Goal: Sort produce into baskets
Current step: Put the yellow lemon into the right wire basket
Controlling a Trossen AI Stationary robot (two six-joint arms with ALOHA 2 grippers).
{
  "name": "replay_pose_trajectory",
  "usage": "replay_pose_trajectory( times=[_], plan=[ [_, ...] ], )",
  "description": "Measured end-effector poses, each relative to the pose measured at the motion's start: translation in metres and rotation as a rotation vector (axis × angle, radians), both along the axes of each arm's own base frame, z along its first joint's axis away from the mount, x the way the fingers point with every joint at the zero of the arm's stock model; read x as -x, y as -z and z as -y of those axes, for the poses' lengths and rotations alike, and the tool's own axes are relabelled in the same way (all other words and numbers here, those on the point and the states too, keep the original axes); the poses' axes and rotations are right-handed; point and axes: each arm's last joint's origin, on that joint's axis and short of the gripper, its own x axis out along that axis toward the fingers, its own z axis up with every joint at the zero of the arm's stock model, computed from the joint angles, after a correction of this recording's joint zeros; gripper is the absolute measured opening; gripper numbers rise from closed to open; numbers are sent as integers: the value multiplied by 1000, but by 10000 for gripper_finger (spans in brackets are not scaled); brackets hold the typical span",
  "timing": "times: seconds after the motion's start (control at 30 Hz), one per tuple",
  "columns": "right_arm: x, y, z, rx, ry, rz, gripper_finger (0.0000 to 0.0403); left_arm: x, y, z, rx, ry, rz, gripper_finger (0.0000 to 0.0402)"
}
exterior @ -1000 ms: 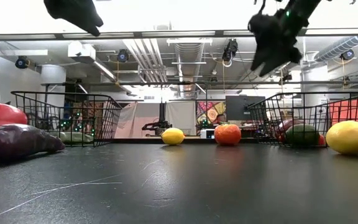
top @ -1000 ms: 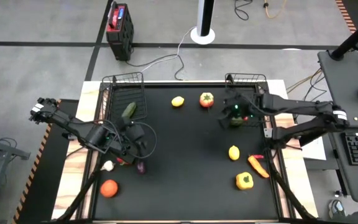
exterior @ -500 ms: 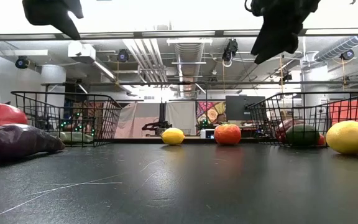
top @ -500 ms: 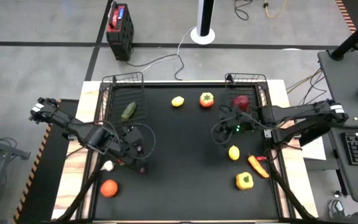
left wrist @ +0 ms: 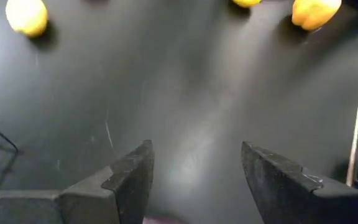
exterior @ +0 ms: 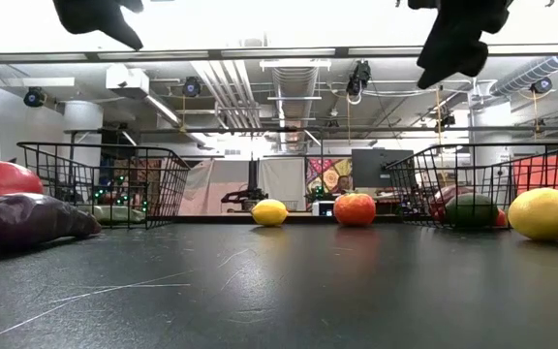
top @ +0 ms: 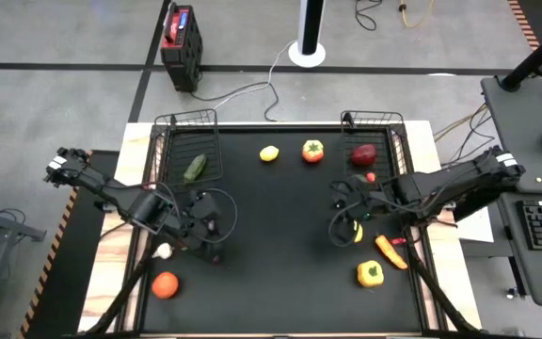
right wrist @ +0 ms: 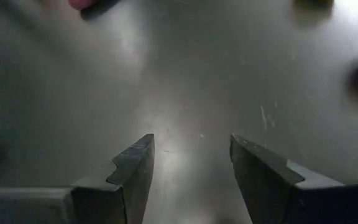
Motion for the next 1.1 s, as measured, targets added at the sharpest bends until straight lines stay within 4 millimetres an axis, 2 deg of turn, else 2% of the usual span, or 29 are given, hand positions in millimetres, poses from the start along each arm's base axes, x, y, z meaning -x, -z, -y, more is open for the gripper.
replay_pose_trajectory(
  times=[0.2, 0.53, 0.87, 1.1],
  plan=[
    [10, 7, 1, -132, 136, -117, 201, -2, -2, -1, -108, 49, 20, 223],
    [37, 24, 3, -278, 475, -485, 201, -2, -4, -4, -270, 39, 39, 223],
    [29, 37, -3, -327, 545, -598, 201, -2, -5, -7, -412, 38, 39, 223],
    [15, 60, -12, -282, 551, -702, 201, -2, -5, -8, -459, 49, 20, 223]
  ],
)
